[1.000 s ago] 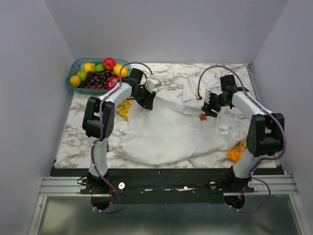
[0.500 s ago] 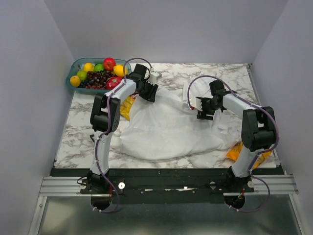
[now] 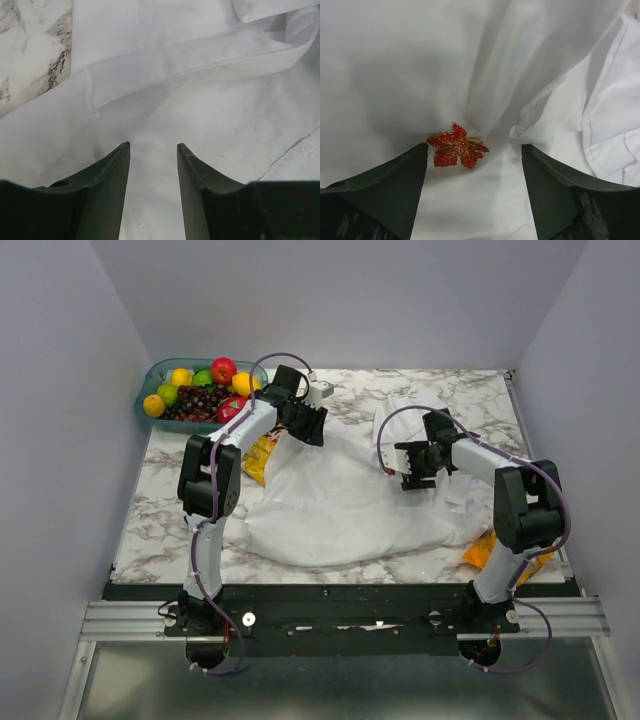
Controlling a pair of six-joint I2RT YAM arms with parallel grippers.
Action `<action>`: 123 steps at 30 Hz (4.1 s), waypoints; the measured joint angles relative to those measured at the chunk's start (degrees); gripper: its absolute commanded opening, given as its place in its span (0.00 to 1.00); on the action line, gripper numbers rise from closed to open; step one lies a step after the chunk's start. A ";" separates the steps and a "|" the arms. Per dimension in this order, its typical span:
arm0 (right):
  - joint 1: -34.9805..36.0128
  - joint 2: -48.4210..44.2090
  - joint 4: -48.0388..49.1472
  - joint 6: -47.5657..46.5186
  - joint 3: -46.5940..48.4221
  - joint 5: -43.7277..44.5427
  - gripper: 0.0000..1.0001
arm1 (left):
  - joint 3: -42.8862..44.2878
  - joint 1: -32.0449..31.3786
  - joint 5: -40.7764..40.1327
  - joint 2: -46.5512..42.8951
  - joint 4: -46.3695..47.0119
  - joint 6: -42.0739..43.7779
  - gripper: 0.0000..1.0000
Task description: Remove the brooch from the garment
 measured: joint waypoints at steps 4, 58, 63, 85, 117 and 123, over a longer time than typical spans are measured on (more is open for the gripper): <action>0.70 -1.51 4.13 -0.22 -2.54 2.32 0.84 | 0.00 -0.17 0.17 0.00 -0.02 -0.42 0.52; -0.42 2.89 -3.17 33.97 10.86 3.91 0.40 | -1.29 -1.03 2.47 -2.54 -0.48 -0.61 0.52; -0.50 3.17 -3.32 33.38 10.97 4.57 0.39 | -1.49 -1.03 2.49 -2.80 -0.63 -0.57 0.51; -0.79 5.25 -4.44 33.07 12.85 4.83 0.00 | -1.49 -1.03 5.42 -2.82 -0.42 -0.61 0.50; -1.18 -4.87 -9.27 53.92 12.92 -20.17 0.00 | -10.71 -10.12 30.60 -2.93 36.68 -19.08 0.50; -1.29 -3.72 -11.28 54.64 15.80 -21.81 0.01 | -10.71 -10.01 30.73 -0.83 36.76 -18.56 0.50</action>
